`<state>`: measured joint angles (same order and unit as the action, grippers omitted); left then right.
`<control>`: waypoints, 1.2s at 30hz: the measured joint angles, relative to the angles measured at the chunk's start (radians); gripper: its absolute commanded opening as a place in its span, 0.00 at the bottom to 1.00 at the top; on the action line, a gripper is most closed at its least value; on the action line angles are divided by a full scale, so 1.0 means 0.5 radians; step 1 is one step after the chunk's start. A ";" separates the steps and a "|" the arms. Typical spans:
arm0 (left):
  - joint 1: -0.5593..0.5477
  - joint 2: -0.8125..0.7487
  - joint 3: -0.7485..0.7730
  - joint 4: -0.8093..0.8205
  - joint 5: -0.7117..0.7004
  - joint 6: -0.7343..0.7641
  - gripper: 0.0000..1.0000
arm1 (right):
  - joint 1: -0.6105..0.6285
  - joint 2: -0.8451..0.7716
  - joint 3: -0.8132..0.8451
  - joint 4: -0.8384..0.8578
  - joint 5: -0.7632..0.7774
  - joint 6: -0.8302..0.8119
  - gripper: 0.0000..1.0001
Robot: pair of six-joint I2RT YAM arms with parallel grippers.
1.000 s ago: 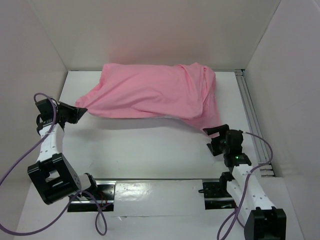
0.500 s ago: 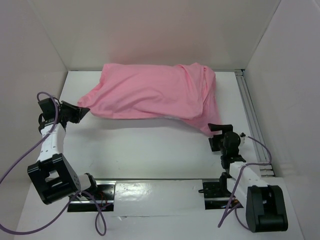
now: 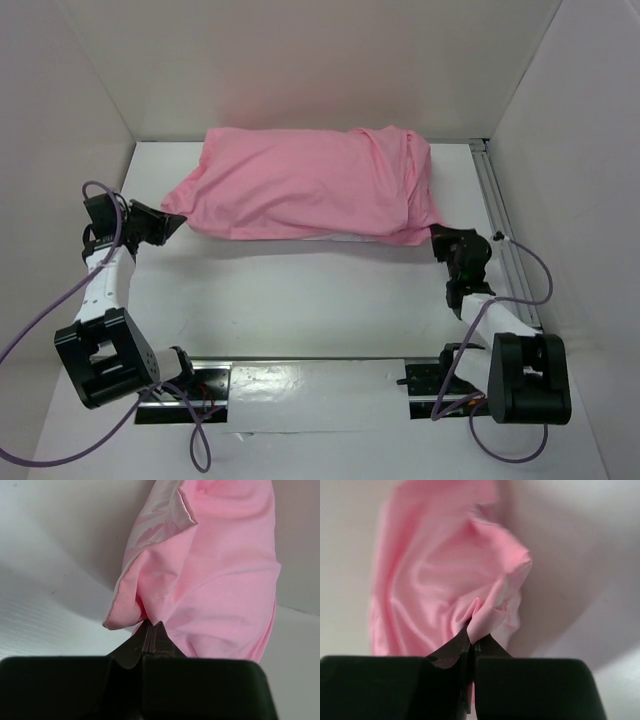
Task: Put the pillow into the pillowcase
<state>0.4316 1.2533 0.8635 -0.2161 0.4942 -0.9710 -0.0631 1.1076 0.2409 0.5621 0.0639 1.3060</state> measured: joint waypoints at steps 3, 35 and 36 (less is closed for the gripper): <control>-0.025 0.002 0.013 -0.016 0.009 -0.001 0.00 | -0.002 -0.107 0.185 -0.148 0.018 -0.124 0.00; 0.177 0.111 1.187 -0.331 0.450 -0.195 0.09 | 0.041 -0.220 1.766 -1.192 0.301 -1.566 0.01; 0.110 0.172 1.177 -0.340 0.344 -0.161 0.27 | 0.034 -0.082 1.759 -1.183 0.285 -1.570 0.34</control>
<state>0.4866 1.3396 1.4521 -0.3859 0.6662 -1.0515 -0.0460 1.0668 1.1202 -0.0296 0.2066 0.5209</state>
